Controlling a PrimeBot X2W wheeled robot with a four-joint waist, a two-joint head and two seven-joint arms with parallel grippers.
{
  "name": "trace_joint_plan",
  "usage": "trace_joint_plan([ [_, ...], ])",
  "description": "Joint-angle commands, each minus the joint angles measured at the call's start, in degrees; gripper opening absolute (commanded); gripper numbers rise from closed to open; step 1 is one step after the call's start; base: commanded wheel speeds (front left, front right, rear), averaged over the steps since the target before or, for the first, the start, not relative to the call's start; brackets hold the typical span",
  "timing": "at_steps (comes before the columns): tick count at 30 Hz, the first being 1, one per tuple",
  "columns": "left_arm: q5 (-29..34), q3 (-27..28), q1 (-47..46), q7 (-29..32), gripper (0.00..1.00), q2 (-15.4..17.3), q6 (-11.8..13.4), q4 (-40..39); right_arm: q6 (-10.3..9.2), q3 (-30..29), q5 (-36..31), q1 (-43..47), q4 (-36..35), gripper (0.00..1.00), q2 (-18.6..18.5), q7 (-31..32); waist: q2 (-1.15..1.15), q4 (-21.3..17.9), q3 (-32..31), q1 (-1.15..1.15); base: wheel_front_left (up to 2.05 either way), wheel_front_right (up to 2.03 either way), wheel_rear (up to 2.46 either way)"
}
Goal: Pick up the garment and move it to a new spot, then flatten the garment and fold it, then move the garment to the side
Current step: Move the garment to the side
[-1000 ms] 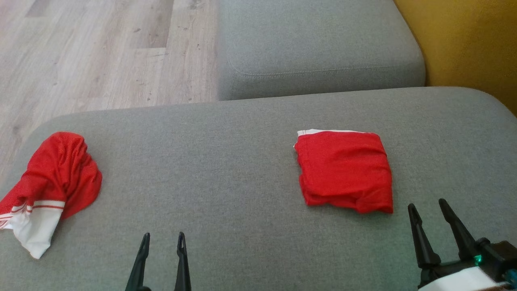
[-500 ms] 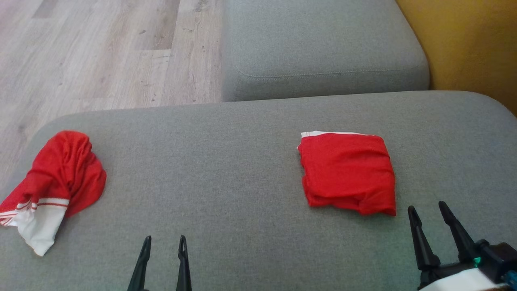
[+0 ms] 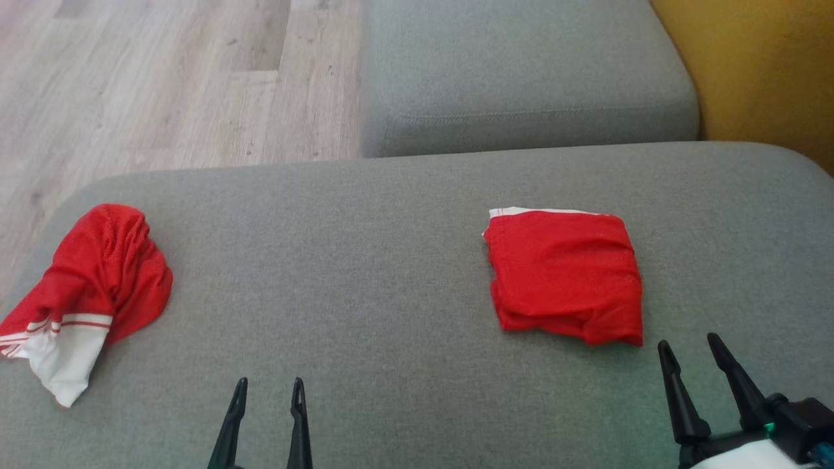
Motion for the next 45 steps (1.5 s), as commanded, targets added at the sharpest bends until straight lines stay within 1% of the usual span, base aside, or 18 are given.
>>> trace_joint_plan([
  [1,0.42,1.34,-1.95,-0.29,1.00,-0.73,-0.07,-2.17,-0.04,0.80,-0.36,-1.30,-1.53,1.00,-1.67,-0.63,0.00,0.13,0.45,0.00,0.00,0.00,0.00],
  [6,0.80,0.62,-2.64,-0.29,1.00,-0.76,-0.22,-2.66,-0.04,0.88,0.02,-2.41,-0.86,1.00,-2.50,-0.63,0.00,0.69,2.22,0.00,0.00,0.00,0.00],
  [9,0.97,0.01,-3.40,-0.29,1.00,-0.77,-0.12,-3.07,-0.04,0.75,0.68,-3.98,0.84,1.00,-3.13,-0.63,0.00,1.33,3.42,0.00,0.00,0.00,0.00],
  [11,1.00,-0.48,-4.00,-0.29,1.00,-0.78,-0.10,-3.35,-0.04,0.76,1.80,-5.54,3.07,1.00,-3.65,-0.63,0.00,1.77,4.25,0.00,0.00,0.00,0.00],
  [12,1.05,-0.84,-4.64,-0.29,1.00,-0.79,-0.05,-3.50,-0.04,1.69,3.36,-7.73,6.27,1.00,-4.49,-0.63,0.00,2.13,5.02,0.00,0.00,0.00,0.00],
  [14,1.17,-1.16,-5.13,-0.29,1.00,-0.79,0.03,-3.53,-0.04,2.50,5.39,-10.53,9.65,1.00,-5.37,-0.01,0.00,2.46,5.75,0.00,0.00,0.00,0.00],
  [19,1.70,-2.52,-7.04,-0.29,1.00,-0.80,0.31,-3.35,-0.04,3.43,12.28,-18.73,16.82,1.00,-7.75,4.40,0.00,3.60,8.45,0.00,0.00,0.00,0.00],
  [24,1.70,-3.60,-9.03,-0.29,1.00,-0.80,0.43,-2.87,-0.04,5.05,17.64,-26.07,23.10,1.00,-9.88,7.33,0.00,4.50,11.14,0.00,0.00,0.00,0.00],
  [28,1.96,-4.77,-10.72,-0.29,1.00,-0.80,0.28,-2.37,-0.04,7.26,21.52,-29.84,28.19,1.00,-10.84,10.86,0.00,5.37,13.03,0.00,0.00,0.00,0.00],
  [31,2.44,-5.41,-11.76,-0.29,1.00,-0.80,0.38,-2.26,-0.04,10.27,24.44,-31.10,30.44,1.00,-10.83,14.09,0.00,5.73,14.18,0.00,0.00,0.00,0.00],
  [32,2.51,-5.50,-12.05,-0.29,1.00,-0.80,0.47,-2.28,-0.04,11.25,25.71,-31.40,30.57,0.87,-10.80,14.67,0.00,5.69,14.52,0.00,0.00,0.00,0.00],
  [34,2.58,-5.63,-12.47,-0.29,1.00,-0.80,0.67,-2.34,-0.04,12.96,27.86,-32.05,30.24,0.05,-11.05,14.68,0.00,5.36,15.15,0.00,0.00,0.00,0.00],
  [35,2.64,-5.71,-12.64,-0.29,1.00,-0.80,0.65,-2.28,-0.04,13.82,28.68,-32.37,30.03,0.00,-11.38,14.41,0.00,5.14,15.45,0.00,0.00,0.00,0.00],
  [36,2.67,-5.75,-12.95,-0.29,1.00,-0.80,0.59,-2.16,-0.04,15.34,30.02,-33.02,29.57,0.00,-12.39,13.15,0.00,4.45,16.03,0.00,0.00,0.00,0.00],
  [39,2.82,-5.78,-13.36,-0.29,1.00,-0.80,0.46,-2.11,-0.04,16.99,31.16,-33.69,29.12,0.00,-13.76,12.39,0.00,3.55,16.68,0.00,0.00,0.00,0.00],
  [42,3.14,-5.78,-14.11,-0.29,1.00,-0.80,0.53,-2.50,-0.04,19.05,32.06,-35.10,28.24,0.00,-16.76,11.17,0.00,1.83,17.92,0.00,0.00,0.00,0.00],
  [45,3.88,-5.86,-15.19,-0.29,1.00,-0.70,0.50,-3.70,-0.04,20.75,32.16,-36.48,27.22,0.00,-20.59,9.91,0.00,-0.26,19.57,0.00,0.00,0.00,0.00],
])
